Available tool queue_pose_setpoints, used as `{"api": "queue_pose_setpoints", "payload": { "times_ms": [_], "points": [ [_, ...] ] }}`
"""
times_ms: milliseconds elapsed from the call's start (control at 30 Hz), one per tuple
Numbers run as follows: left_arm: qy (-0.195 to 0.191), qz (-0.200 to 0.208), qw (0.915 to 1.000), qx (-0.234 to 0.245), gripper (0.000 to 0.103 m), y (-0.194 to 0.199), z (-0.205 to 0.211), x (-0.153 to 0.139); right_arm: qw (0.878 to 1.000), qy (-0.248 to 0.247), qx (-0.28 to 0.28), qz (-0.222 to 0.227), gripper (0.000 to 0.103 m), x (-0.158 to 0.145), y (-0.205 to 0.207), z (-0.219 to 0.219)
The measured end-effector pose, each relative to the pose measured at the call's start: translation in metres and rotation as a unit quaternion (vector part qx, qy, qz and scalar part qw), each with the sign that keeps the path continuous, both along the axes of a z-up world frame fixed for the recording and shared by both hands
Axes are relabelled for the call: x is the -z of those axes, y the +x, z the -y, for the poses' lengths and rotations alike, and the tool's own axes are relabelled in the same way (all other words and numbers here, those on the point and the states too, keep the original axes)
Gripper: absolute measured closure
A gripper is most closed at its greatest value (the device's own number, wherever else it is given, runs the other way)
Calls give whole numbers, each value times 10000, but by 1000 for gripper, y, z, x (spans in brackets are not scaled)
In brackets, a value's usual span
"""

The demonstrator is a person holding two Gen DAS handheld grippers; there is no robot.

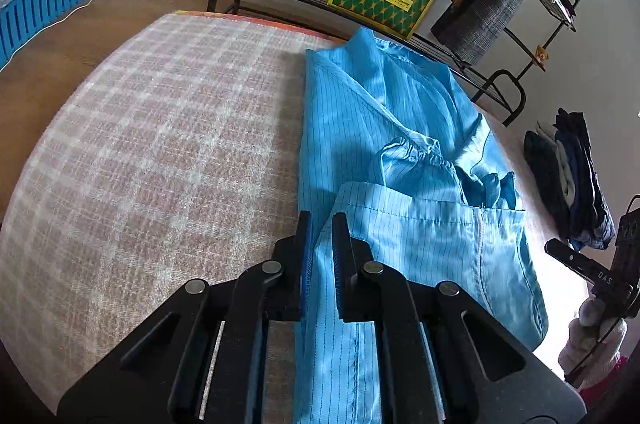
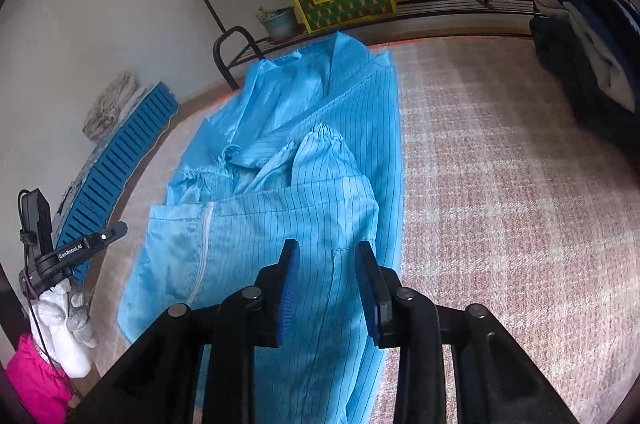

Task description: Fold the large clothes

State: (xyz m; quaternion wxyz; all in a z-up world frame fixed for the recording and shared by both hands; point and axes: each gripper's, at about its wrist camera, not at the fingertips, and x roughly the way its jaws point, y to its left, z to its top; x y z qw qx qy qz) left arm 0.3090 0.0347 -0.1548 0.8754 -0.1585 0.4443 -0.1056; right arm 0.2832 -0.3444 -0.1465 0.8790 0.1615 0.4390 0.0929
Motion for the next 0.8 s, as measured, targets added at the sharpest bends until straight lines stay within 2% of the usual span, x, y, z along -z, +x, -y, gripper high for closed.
{"api": "queue_pose_setpoints", "payload": {
  "times_ms": [100,200,267,300,433,500,533,600,633,700,733,800],
  "points": [
    [-107,-14,9998,166,96,2,11,2,9997,110,-128,147,73,-7,1,-5],
    [56,2,9992,384,96,2,28,5,9994,-18,-288,171,74,-6,4,-19],
    [302,20,9983,500,96,3,39,7,9992,-87,-367,121,74,-1,9,-27],
    [378,-1,9979,525,96,4,42,10,9991,-118,-402,75,74,3,12,-30],
    [291,-261,9983,427,96,11,39,28,9995,-28,-318,31,74,12,16,-29],
    [284,-486,9974,440,96,14,37,42,9996,11,-259,-102,73,19,18,-28],
    [262,-389,9979,449,96,12,36,42,9992,-32,-256,-289,73,26,21,-28],
    [335,-411,9971,552,96,13,37,41,9979,-129,-376,-512,74,39,22,-32],
    [330,-444,9967,591,96,14,36,39,9981,-202,-404,-412,74,38,21,-33],
    [177,-494,9967,623,96,20,32,30,9969,-163,-509,-569,72,35,24,-33],
    [79,-497,9967,637,94,25,29,23,9968,-46,-544,-584,72,31,25,-31],
    [-24,-347,9973,650,79,37,21,5,9972,97,-595,-449,72,15,27,-26]
  ]
}}
